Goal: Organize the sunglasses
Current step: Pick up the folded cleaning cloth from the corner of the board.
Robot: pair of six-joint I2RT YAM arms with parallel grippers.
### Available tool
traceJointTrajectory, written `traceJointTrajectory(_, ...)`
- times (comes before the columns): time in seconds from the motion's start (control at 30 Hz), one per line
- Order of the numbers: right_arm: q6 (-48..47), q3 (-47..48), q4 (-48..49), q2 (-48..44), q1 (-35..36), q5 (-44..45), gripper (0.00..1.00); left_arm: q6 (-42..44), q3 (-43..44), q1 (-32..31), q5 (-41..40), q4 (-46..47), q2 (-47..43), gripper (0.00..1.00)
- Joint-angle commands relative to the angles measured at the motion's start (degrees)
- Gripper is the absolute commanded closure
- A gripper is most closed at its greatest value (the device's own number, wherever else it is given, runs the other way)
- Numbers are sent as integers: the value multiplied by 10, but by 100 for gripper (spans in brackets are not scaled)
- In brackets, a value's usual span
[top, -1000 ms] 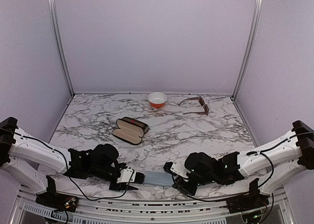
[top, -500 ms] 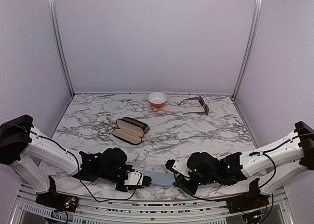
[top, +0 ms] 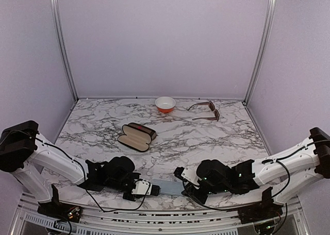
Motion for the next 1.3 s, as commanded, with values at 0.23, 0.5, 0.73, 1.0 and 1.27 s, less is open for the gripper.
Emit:
traceJointTrajectory(0.23,11,3,2,-6,5,5,73,13,-7,-8,-19,18,24,80)
traceJointTrajectory(0.5,14,1,2,-9,4,0,73,19,-4,-13,-28,18,34,100)
traceJointTrajectory(0.73,22,-10,11,-15,8,-7,73,20,-7,-13,-33,18,29,100)
traceJointTrajectory(1.0,5,-8,28,16,21,7,73,19,-14,-13,-36,18,23,100)
traceJointTrajectory(1.27,-8,13,24,61,22,22,72,17,-12,-13,-32,18,26,100)
